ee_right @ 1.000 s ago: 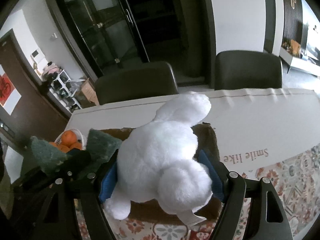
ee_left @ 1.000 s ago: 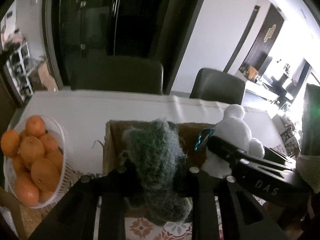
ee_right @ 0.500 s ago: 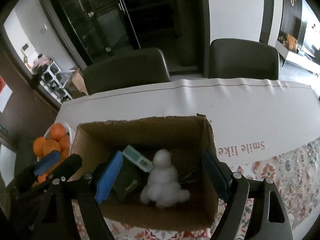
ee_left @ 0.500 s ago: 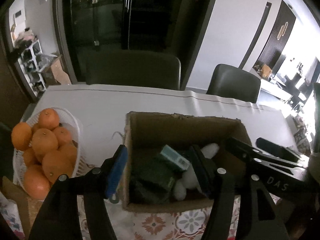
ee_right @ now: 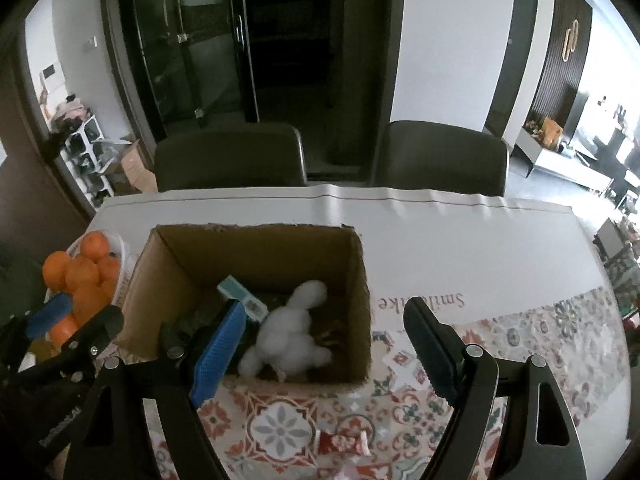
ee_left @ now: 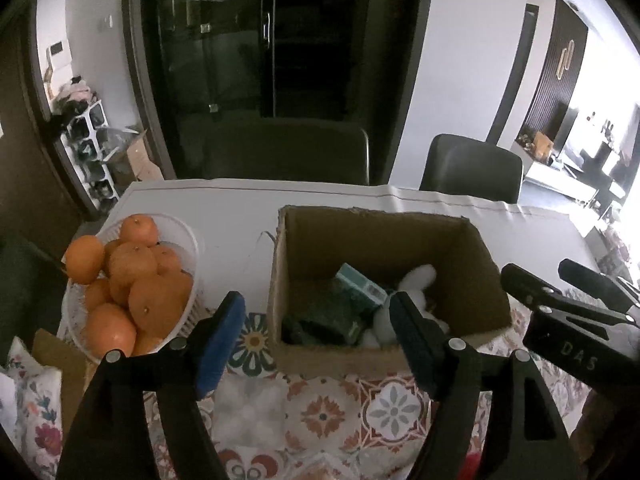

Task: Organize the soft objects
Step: 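Withdraw both grippers from the box toward the items on the runner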

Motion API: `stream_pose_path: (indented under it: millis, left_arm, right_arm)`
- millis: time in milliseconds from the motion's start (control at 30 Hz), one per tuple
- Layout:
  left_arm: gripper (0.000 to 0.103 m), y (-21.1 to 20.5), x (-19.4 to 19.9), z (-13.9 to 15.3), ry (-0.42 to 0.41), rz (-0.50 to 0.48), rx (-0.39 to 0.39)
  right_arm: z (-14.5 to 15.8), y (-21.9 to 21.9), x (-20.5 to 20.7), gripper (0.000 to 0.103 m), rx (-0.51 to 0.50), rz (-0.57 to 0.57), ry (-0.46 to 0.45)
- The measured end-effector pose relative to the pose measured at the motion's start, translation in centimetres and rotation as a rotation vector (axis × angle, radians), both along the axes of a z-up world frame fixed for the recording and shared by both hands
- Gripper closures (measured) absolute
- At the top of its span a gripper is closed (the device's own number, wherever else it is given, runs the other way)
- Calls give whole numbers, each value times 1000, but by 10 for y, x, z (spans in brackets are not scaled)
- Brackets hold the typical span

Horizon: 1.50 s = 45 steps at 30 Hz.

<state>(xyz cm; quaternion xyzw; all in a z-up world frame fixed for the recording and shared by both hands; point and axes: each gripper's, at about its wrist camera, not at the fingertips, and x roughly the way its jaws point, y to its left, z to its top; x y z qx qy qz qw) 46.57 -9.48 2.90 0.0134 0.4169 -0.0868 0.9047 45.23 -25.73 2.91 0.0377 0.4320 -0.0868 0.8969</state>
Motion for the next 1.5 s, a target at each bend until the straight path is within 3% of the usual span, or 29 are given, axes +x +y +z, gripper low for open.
stream_pose_path:
  millis: [633,867,1500]
  left_arm:
    - [11,14,-114,9,-83,18,9]
    - [7,19,-147,0,-87,44,4]
    - [7,8,-175,-64,64,78,21]
  right_arm:
    - [15,8,-111,17,-60,-25,-34]
    - [4,10,-146,17,-55,-22,-13]
    - [-60,-5,-182,17,23,-65,76]
